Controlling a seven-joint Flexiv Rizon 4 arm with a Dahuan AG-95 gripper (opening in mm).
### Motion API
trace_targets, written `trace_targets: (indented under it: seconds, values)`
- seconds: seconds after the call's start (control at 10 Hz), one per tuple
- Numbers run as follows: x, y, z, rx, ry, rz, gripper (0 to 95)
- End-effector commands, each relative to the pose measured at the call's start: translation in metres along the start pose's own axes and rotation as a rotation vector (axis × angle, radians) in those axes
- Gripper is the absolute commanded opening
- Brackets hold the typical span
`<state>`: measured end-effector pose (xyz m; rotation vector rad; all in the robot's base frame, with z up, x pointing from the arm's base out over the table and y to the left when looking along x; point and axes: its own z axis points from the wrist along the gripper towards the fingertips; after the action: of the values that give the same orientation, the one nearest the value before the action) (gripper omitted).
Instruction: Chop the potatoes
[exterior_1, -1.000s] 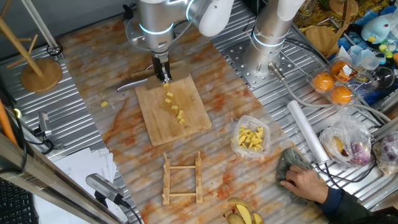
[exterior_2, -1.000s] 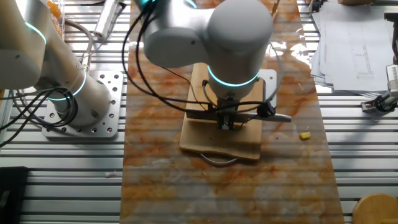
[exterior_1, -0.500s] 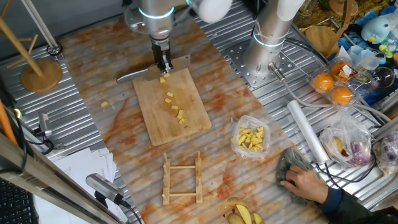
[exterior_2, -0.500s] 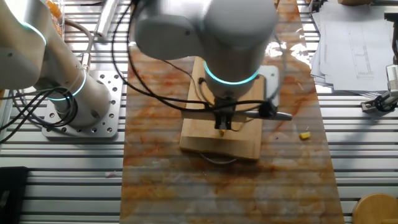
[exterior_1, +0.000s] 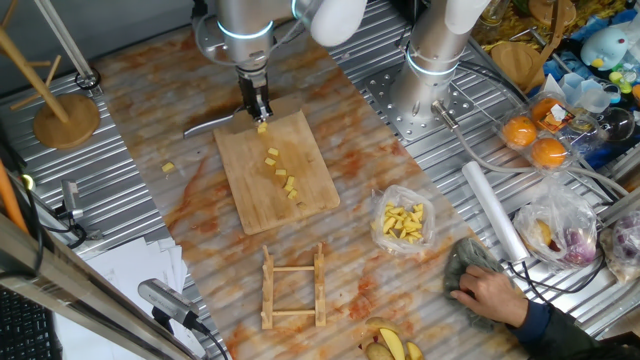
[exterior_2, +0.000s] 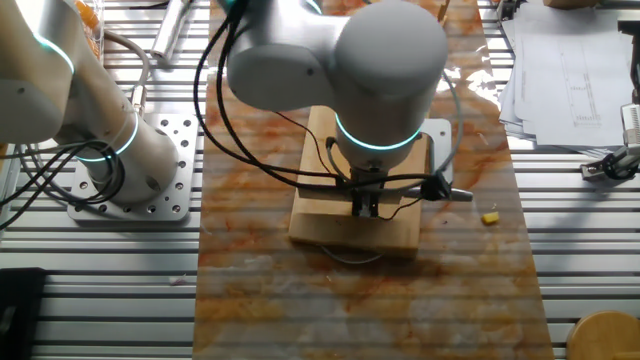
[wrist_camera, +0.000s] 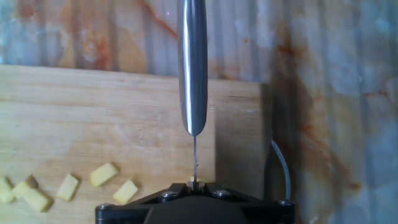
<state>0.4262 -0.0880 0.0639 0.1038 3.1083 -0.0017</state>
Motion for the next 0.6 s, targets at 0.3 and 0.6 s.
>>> trace_targets:
  seconds: [0.3,0.6]
  values:
    - [-0.004,-0.001,0.006,-0.002,0.005,-0.001,0.0]
    - [-0.006,-0.002,0.015,-0.007,0.012,0.007,0.0]
